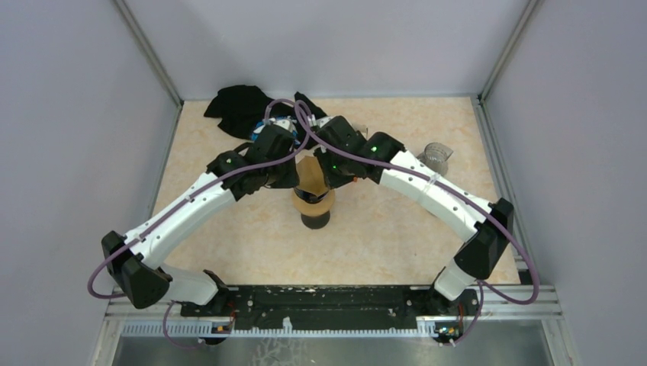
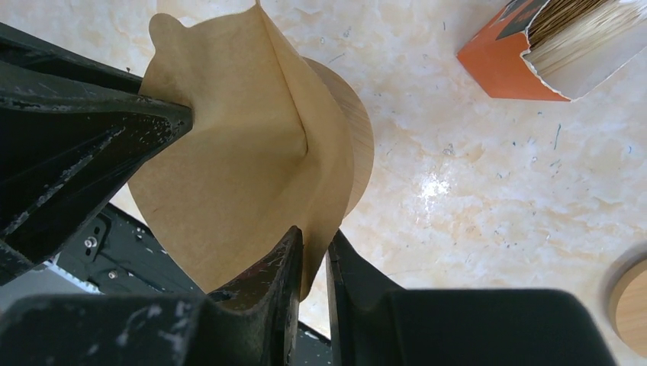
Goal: Place the coffee filter in the dripper
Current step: Place the coffee filter in the coffee dripper.
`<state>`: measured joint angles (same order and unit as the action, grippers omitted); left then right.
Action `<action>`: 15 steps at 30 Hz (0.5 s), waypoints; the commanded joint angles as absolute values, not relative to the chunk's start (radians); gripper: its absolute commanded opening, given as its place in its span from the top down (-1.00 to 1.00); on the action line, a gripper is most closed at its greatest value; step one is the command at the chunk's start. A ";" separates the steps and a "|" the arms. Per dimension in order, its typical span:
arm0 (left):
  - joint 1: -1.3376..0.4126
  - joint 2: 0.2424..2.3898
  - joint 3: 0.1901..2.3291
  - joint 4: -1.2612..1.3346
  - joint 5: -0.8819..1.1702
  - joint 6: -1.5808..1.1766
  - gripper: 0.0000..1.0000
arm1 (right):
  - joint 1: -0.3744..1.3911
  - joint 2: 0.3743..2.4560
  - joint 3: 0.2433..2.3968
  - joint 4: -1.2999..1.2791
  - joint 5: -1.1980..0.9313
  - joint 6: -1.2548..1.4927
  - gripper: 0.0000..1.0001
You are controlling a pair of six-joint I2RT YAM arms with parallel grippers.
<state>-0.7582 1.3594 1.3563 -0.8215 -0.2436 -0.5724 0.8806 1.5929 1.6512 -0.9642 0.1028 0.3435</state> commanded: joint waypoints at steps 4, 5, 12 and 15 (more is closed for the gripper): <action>-0.752 1.379 1.403 -0.819 -0.221 -0.539 0.53 | 0.869 1.601 1.701 -0.940 0.107 0.324 0.59; -0.752 1.380 1.404 -0.820 -0.220 -0.537 0.50 | 0.869 1.603 1.700 -0.938 0.107 0.323 0.57; -0.750 1.388 1.411 -0.835 -0.215 -0.524 0.01 | 0.869 1.595 1.658 -0.893 0.110 0.319 0.46; -0.750 1.391 1.409 -0.838 -0.212 -0.523 -0.13 | 0.869 1.595 1.643 -0.882 0.110 0.320 0.42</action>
<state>-0.7555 1.3834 1.3769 -0.8238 -0.2234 -0.5404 0.8745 1.6016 1.6493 -0.9409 0.1032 0.3328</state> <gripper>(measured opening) 0.535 0.279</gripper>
